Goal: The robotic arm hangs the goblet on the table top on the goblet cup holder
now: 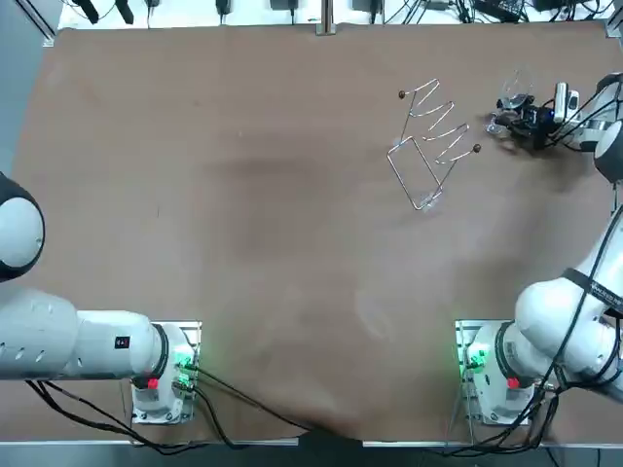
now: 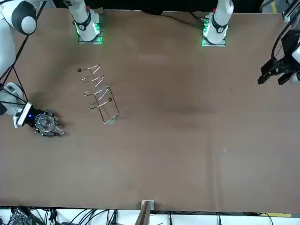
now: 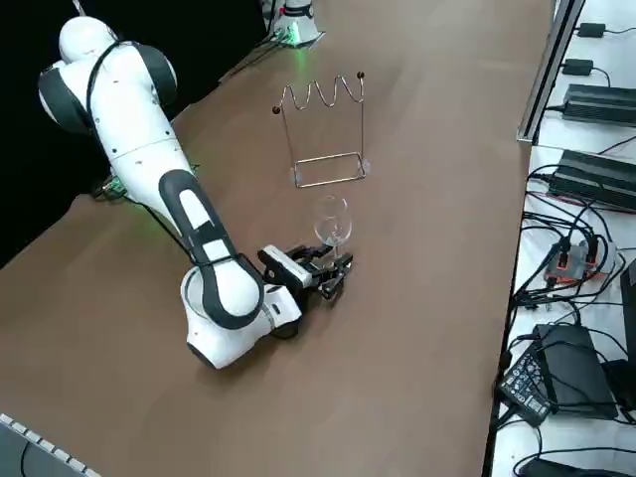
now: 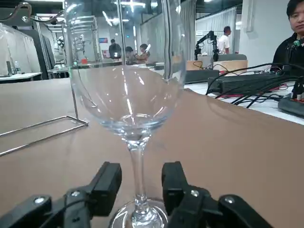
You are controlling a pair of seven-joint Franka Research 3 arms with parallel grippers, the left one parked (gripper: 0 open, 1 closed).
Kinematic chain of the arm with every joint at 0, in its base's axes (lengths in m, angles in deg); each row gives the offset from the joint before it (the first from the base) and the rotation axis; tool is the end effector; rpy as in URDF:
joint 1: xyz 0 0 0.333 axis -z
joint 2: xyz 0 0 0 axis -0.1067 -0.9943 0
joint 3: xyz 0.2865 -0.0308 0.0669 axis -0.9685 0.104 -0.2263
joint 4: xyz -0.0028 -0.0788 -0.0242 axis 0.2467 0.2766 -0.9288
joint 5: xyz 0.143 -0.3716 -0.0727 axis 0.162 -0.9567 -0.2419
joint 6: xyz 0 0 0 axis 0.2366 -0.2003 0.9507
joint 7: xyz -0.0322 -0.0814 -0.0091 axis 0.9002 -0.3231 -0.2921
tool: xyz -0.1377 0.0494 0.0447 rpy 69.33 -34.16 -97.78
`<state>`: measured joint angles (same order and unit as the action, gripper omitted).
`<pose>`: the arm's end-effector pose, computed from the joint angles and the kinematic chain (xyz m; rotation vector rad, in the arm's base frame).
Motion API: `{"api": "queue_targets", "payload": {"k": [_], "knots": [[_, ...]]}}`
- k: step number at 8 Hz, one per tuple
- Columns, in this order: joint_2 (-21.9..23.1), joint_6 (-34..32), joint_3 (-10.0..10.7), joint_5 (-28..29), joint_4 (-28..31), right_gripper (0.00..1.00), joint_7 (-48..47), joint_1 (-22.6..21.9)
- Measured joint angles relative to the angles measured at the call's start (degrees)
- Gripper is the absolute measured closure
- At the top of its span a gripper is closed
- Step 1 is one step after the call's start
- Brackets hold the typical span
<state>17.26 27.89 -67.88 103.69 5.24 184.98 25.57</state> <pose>0.5845 -0.2328 0.0477 -1.6161 -1.0826 -1.3270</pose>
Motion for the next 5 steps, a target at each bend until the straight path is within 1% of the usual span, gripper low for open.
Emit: {"api": "queue_targets", "payload": {"k": [3, 4, 5], "knots": [[-0.1, 0.0, 0.0, 0.1, -0.1, 0.59, 0.0, -0.1], [-0.2, 0.0, 0.0, 0.2, -0.1, 0.66, 0.0, -0.1], [-0.3, 0.0, 0.0, 0.7, -0.1, 0.7, 0.1, -0.1]]}}
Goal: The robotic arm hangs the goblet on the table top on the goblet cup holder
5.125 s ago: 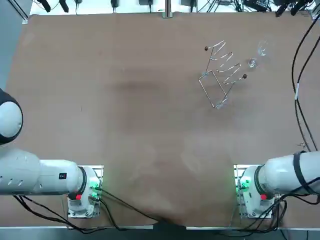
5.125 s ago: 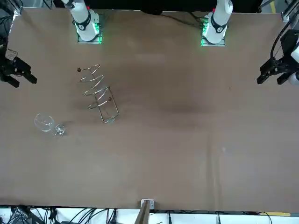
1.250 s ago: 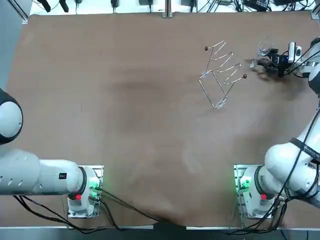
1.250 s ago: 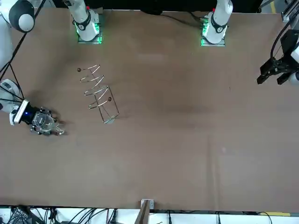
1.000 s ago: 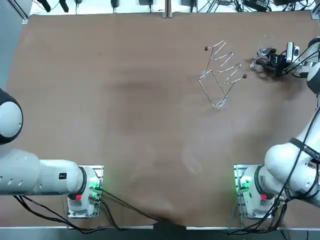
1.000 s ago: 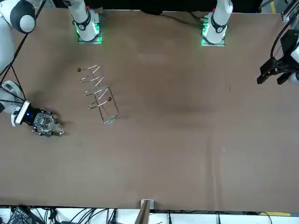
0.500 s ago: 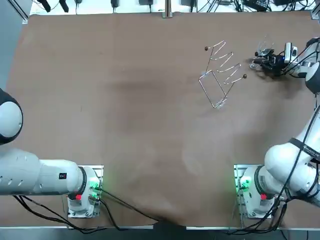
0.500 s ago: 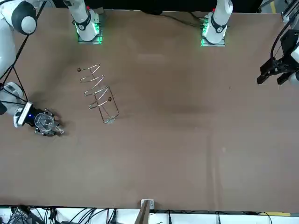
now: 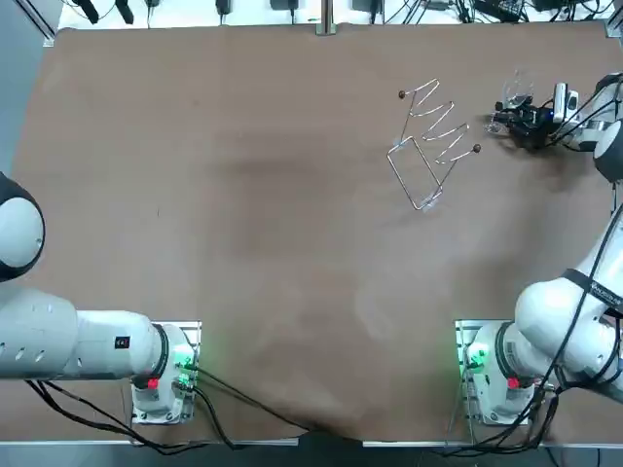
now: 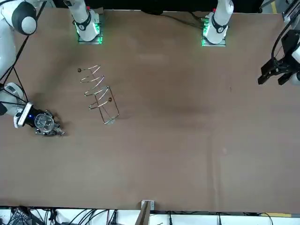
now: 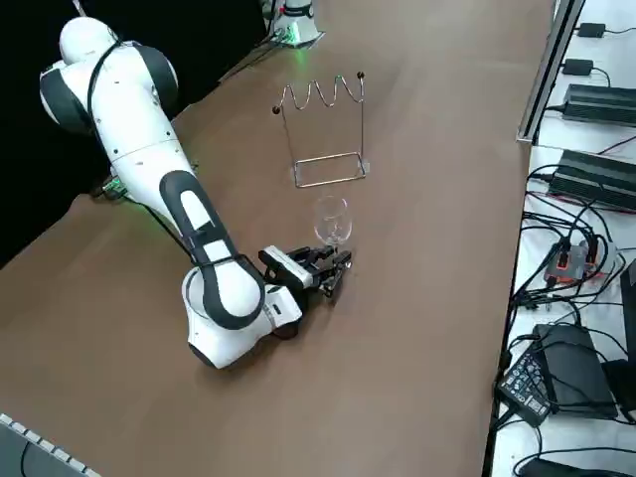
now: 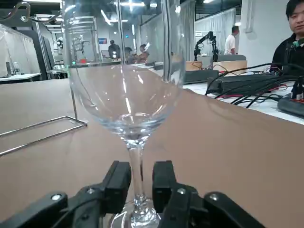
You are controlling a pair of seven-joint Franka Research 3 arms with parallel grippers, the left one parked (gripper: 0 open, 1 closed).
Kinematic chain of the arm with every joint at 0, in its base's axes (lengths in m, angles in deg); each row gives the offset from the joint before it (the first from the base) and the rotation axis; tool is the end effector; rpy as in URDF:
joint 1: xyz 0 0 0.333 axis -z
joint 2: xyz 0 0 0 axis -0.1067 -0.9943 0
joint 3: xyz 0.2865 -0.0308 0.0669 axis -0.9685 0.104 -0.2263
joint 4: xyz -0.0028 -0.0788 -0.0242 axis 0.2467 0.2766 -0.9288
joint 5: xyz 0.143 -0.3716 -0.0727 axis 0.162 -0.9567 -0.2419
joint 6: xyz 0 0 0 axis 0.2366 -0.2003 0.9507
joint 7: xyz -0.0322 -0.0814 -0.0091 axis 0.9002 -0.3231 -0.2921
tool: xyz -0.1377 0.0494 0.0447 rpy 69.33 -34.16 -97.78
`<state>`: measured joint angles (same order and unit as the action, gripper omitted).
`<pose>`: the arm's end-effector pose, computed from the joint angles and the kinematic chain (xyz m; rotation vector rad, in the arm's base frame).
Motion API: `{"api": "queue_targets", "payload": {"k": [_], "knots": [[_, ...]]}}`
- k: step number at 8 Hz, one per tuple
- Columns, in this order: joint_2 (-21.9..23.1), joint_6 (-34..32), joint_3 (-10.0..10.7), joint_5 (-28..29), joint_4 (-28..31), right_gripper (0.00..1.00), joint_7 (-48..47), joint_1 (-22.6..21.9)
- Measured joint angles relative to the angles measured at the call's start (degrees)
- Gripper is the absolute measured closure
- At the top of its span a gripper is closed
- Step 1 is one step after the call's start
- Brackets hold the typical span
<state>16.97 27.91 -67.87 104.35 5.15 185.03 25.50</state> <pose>0.5855 -0.2321 0.0460 -1.6163 -1.0731 -1.3363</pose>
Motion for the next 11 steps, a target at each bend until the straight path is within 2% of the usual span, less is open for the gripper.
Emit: {"api": "queue_targets", "payload": {"k": [3, 4, 6, 9, 11], "knots": [[-0.1, -0.1, 0.0, 0.6, 0.0, 0.81, 0.0, 0.0], [-0.1, 0.0, 0.0, 1.0, -0.1, 0.91, -0.3, 0.0], [-0.2, 0.2, 0.0, 1.1, -0.6, 0.91, -3.2, -0.3], [1.9, 0.4, -0.3, -1.5, -4.5, 0.91, -17.6, -1.1], [7.4, 0.6, -0.6, -6.1, -7.1, 0.91, -32.8, -2.8]]}}
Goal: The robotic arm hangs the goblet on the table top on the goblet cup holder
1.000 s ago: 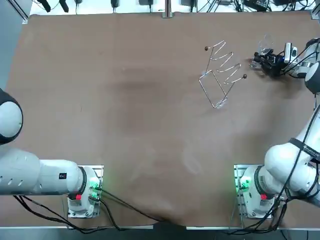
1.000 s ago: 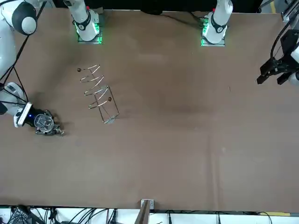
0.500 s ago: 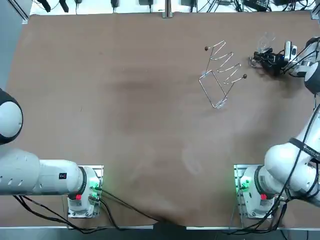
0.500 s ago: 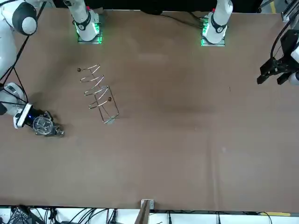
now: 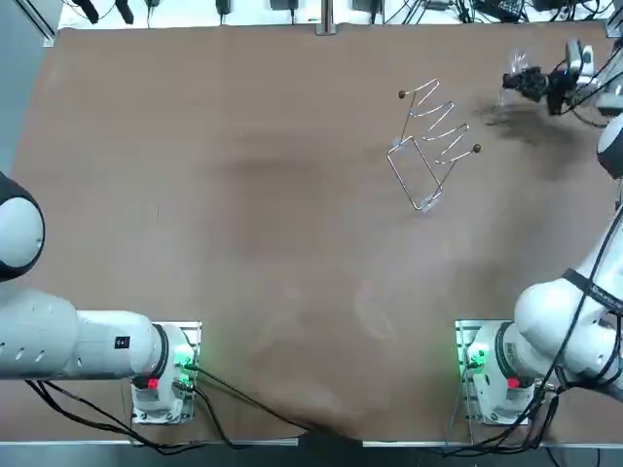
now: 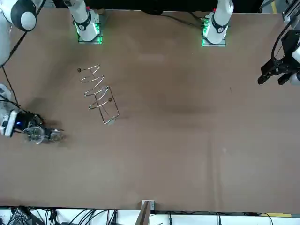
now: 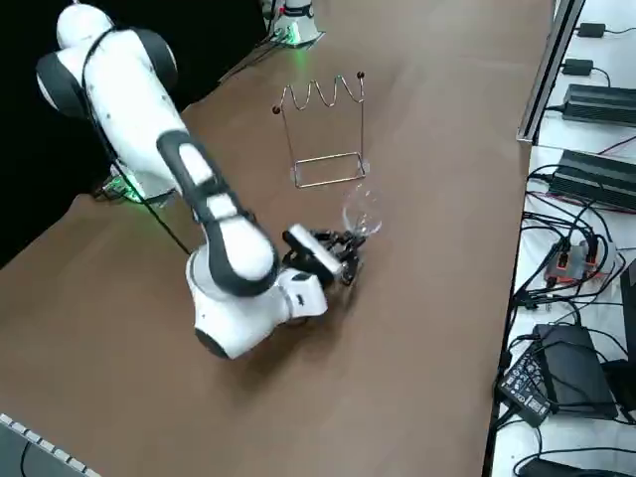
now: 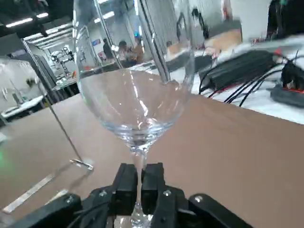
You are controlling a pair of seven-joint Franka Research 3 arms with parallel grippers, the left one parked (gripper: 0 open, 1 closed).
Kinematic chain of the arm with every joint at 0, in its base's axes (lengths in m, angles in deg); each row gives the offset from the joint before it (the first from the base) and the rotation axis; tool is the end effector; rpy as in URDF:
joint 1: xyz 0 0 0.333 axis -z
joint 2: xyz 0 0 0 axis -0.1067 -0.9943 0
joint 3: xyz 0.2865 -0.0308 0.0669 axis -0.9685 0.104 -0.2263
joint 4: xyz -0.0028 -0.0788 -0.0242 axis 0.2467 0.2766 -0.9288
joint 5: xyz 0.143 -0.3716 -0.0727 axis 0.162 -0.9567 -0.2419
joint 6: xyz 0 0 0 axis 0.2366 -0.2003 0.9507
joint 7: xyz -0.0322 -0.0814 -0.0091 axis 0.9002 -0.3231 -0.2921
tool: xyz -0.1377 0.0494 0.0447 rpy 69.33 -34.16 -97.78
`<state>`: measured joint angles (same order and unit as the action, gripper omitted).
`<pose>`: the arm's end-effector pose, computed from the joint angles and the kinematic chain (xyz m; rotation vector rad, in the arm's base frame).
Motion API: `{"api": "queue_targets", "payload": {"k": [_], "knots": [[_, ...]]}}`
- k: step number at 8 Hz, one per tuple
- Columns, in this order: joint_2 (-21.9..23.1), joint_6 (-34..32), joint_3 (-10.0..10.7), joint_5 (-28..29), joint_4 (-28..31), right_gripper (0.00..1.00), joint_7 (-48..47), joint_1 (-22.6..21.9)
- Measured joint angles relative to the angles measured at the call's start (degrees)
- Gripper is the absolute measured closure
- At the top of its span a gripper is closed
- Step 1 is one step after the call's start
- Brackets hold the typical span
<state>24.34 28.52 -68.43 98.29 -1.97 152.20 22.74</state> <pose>0.6470 -0.2312 0.1629 -1.7820 -0.8720 -0.9872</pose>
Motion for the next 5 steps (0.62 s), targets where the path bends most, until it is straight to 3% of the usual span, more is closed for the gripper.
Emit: {"api": "queue_targets", "payload": {"k": [3, 5], "knots": [[8.8, 0.4, 0.0, -11.2, -0.3, 0.91, -28.0, -3.6], [12.3, 0.1, -0.1, -17.0, -0.3, 0.91, -48.2, -6.1]]}}
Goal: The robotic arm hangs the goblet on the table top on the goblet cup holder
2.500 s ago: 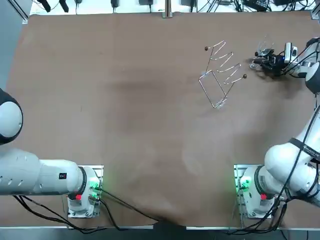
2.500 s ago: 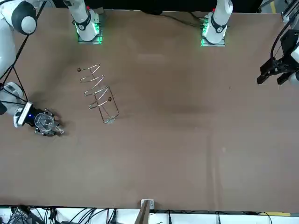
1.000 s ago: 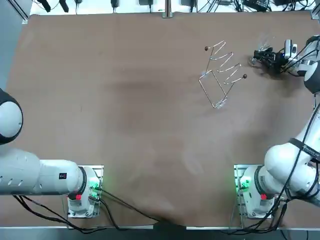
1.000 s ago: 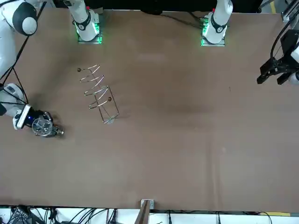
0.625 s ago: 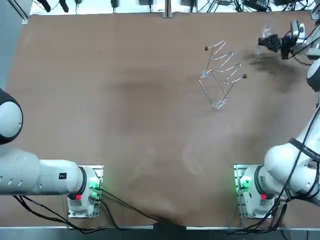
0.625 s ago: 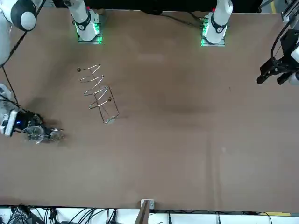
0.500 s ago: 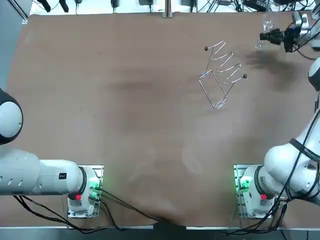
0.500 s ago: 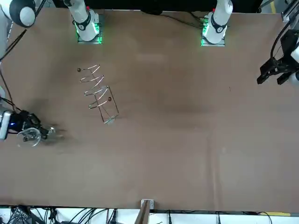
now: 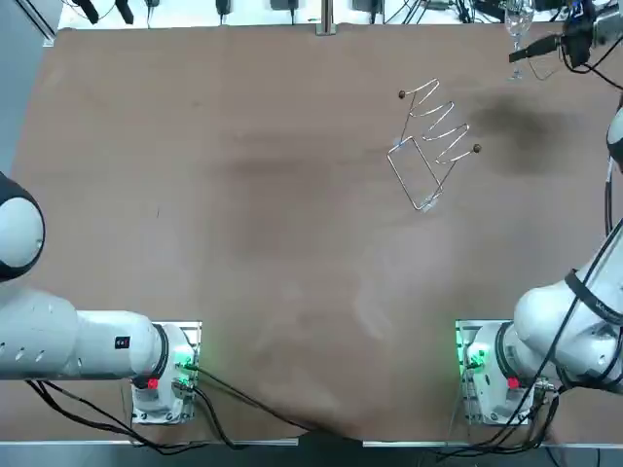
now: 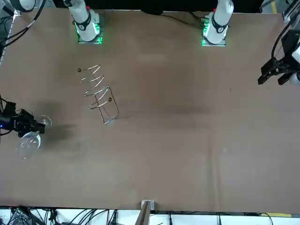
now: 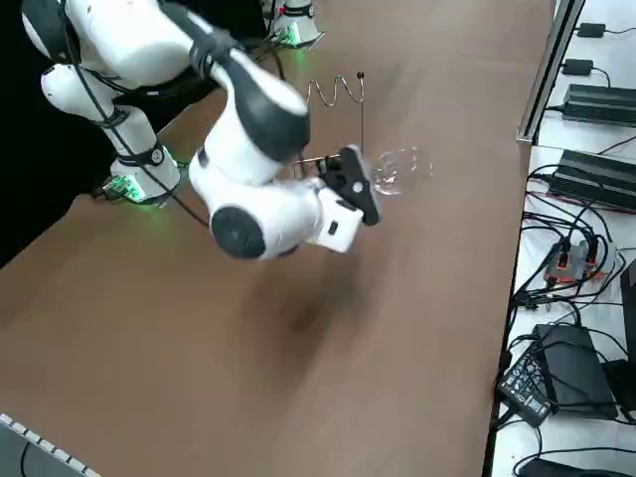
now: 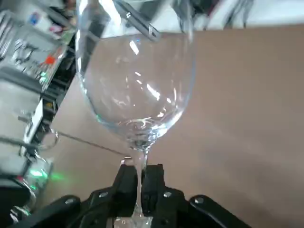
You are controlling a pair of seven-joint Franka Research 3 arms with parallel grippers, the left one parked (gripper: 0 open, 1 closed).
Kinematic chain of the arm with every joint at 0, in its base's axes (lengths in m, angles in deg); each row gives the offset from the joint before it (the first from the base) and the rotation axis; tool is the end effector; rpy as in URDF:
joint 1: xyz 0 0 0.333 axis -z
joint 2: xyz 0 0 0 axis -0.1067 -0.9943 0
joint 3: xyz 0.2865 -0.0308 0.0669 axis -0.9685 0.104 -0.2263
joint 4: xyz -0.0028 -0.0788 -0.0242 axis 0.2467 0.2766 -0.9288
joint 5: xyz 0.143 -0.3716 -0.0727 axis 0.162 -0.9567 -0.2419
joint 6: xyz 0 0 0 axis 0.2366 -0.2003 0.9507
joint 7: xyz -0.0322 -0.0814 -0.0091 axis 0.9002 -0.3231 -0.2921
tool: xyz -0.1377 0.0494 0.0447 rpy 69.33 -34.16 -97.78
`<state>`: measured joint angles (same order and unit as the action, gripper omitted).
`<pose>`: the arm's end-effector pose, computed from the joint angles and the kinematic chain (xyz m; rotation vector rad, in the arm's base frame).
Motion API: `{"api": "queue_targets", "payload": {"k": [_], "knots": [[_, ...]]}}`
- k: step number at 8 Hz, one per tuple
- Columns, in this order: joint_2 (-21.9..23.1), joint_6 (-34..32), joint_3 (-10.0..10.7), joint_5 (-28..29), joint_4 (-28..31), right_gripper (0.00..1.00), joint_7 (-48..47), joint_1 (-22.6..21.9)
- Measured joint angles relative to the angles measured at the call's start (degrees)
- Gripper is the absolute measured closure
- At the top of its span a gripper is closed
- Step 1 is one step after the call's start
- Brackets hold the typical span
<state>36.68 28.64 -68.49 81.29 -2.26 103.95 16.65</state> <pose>0.6615 -0.1829 0.2783 -2.1250 -0.4440 -0.3117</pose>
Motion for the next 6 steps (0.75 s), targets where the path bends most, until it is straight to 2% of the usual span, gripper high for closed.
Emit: {"api": "queue_targets", "payload": {"k": [2, 6], "knots": [[3.2, -0.2, -0.2, -5.2, 0.0, 0.91, -20.2, -3.5], [7.4, 0.0, -0.3, -14.2, 0.0, 0.91, -57.5, -14.0]]}}
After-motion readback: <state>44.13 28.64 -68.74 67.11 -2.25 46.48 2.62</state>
